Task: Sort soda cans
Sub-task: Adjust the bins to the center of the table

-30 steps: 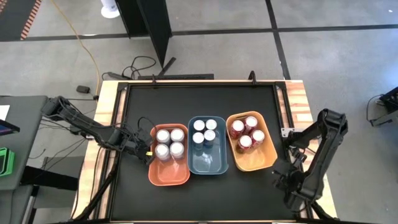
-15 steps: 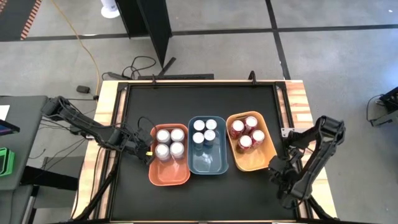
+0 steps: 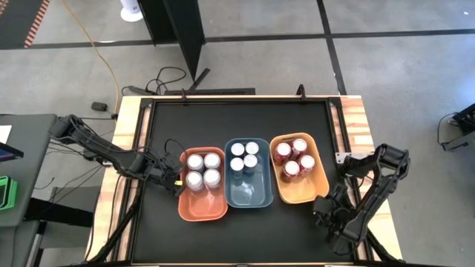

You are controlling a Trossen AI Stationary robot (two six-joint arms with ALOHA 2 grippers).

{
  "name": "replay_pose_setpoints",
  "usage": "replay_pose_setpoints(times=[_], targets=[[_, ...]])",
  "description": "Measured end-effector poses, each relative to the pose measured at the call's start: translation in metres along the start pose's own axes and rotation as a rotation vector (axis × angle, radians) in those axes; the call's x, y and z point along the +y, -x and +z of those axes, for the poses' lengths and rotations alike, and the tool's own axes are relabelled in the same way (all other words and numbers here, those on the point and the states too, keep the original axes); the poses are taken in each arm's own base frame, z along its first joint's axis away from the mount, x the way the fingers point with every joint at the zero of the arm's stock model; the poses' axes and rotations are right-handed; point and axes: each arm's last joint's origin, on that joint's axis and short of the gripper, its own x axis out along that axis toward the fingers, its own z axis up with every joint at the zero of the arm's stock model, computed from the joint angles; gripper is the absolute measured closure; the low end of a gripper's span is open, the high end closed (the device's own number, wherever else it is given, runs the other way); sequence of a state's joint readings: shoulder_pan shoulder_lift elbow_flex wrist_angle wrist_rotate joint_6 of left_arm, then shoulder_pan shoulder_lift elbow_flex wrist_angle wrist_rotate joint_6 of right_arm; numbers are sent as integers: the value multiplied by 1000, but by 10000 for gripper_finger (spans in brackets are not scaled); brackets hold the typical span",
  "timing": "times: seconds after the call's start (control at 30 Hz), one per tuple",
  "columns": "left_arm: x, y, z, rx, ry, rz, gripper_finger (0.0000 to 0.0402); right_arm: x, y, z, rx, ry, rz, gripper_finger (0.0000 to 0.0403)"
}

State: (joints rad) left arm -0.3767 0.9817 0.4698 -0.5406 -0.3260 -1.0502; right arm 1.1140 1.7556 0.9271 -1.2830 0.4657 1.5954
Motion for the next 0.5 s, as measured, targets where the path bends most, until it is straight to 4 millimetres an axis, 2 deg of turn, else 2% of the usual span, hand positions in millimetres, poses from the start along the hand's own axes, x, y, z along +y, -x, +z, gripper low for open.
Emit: replay_pose_setpoints(times=[0.5], targets=[[3,1,-2,30,-27,21,401,19,0,20,-47,82,159,403]])
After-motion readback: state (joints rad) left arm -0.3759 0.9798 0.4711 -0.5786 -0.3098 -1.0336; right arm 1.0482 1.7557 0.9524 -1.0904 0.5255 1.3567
